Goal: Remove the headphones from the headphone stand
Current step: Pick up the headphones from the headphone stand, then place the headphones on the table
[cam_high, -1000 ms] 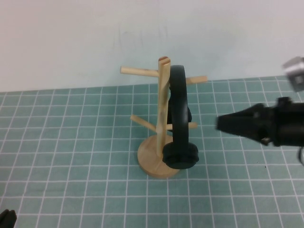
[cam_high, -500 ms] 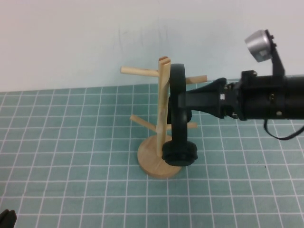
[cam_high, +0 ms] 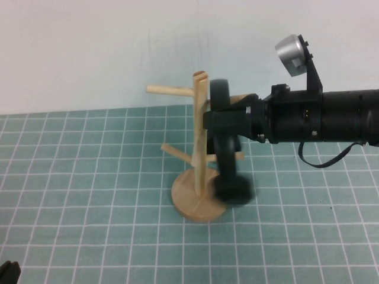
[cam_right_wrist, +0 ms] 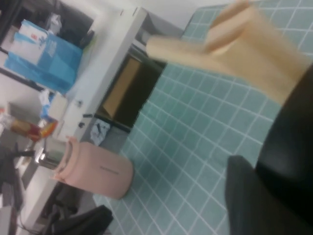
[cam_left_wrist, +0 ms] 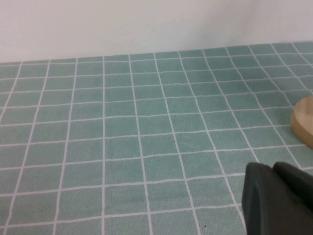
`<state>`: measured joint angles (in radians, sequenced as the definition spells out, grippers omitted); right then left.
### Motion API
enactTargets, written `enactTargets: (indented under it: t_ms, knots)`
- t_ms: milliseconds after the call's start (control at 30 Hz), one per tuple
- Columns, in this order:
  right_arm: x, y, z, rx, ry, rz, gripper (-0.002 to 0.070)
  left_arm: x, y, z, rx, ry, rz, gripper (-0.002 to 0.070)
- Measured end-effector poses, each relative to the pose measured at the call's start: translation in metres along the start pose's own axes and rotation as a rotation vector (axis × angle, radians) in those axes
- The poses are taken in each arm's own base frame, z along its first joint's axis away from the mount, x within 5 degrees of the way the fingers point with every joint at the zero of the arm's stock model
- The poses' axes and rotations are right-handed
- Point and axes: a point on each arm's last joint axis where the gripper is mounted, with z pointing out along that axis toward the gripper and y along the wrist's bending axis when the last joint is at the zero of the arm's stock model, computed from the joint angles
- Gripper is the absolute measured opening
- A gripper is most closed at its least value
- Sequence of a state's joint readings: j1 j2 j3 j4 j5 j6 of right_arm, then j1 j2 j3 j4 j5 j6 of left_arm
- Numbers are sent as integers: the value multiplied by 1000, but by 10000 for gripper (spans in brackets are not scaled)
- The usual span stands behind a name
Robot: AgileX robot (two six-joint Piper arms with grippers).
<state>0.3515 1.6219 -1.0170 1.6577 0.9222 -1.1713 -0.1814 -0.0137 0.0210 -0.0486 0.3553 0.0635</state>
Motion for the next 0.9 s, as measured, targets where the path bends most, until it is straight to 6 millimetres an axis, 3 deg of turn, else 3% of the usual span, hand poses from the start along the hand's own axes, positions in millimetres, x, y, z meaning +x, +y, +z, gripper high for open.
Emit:
enactTargets:
  t_ms: [100,533,700,900]
  knots:
    - [-1,1,0,-7,-7,1,60,0,0,0,0,0,0,-6]
    - [-1,15,-5,-67,10,-17,55,0,0,0,0,0,0,-6]
    - [-6,33,-24,7,-1,-98,55,0,0,0,0,0,0,-6]
    - [-13,46,-65,278,-39,-159,55,0,0,0,0,0,0,-6]
